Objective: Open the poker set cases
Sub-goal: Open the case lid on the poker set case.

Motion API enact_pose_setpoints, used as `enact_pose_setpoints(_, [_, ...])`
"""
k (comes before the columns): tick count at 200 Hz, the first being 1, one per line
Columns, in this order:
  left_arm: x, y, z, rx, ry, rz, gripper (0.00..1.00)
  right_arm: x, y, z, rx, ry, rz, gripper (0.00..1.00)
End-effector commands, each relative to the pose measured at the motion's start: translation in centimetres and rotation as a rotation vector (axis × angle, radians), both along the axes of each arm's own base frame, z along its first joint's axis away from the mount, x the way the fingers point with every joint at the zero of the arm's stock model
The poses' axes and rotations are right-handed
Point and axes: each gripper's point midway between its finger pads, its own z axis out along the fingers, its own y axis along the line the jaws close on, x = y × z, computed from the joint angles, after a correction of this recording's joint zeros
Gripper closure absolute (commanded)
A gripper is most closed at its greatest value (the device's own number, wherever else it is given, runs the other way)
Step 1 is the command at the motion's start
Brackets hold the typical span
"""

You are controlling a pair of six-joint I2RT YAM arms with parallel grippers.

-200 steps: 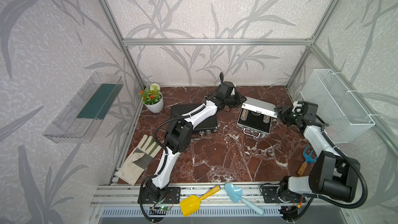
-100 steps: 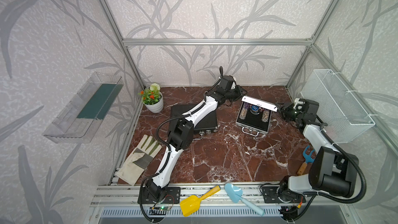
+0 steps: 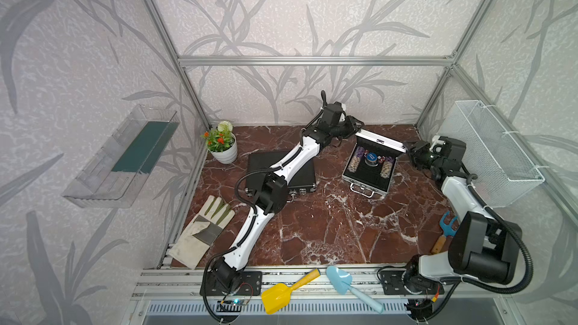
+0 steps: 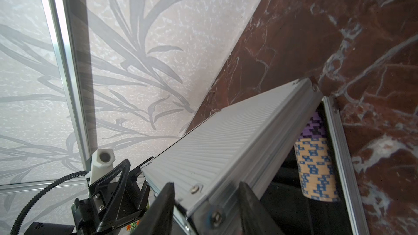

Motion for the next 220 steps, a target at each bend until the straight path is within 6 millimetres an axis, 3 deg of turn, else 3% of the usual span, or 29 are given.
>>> enact_pose_setpoints(1, [-4.4, -4.9, 1.7, -0.102, 0.004, -0.183, 0.62, 1.3, 3.5, 3.3, 0.017, -0.109, 0.136, 0.52])
enact_pose_setpoints(43, [-1.8, -4.7, 1.2, -0.165, -0.043, -0.111, 0.56, 3.7, 3.4, 2.9, 0.006, -0.112, 0.129, 0.49])
enact_pose_setpoints(103, [1.5, -3.7, 1.3, -0.240, -0.141, 0.008, 0.37, 7.4, 4.3, 1.9, 0.011, -0.094, 0.135, 0.47])
enact_pose_setpoints(108, [1.8, -3.6, 1.1, -0.244, -0.144, 0.019, 0.36, 7.5, 4.2, 2.2, 0.011, -0.102, 0.129, 0.47])
enact_pose_setpoints(110, [1.9, -3.6, 1.0, -0.246, -0.145, 0.022, 0.35, 7.9, 4.1, 1.2, 0.021, -0.082, 0.125, 0.47])
enact_pose_setpoints(121, [2.5, -3.3, 0.6, -0.257, -0.151, 0.044, 0.32, 8.4, 3.9, 0.7, 0.035, -0.078, 0.110, 0.46])
enact_pose_setpoints(158, [4.9, -2.0, -2.0, -0.301, -0.112, 0.114, 0.21, 10.1, 3.5, 0.2, 0.097, -0.088, 0.068, 0.45])
enact_pose_setpoints(220, [6.3, -0.2, -2.6, -0.250, -0.123, 0.130, 0.06, 12.1, 3.3, 0.7, 0.177, -0.125, 0.029, 0.44])
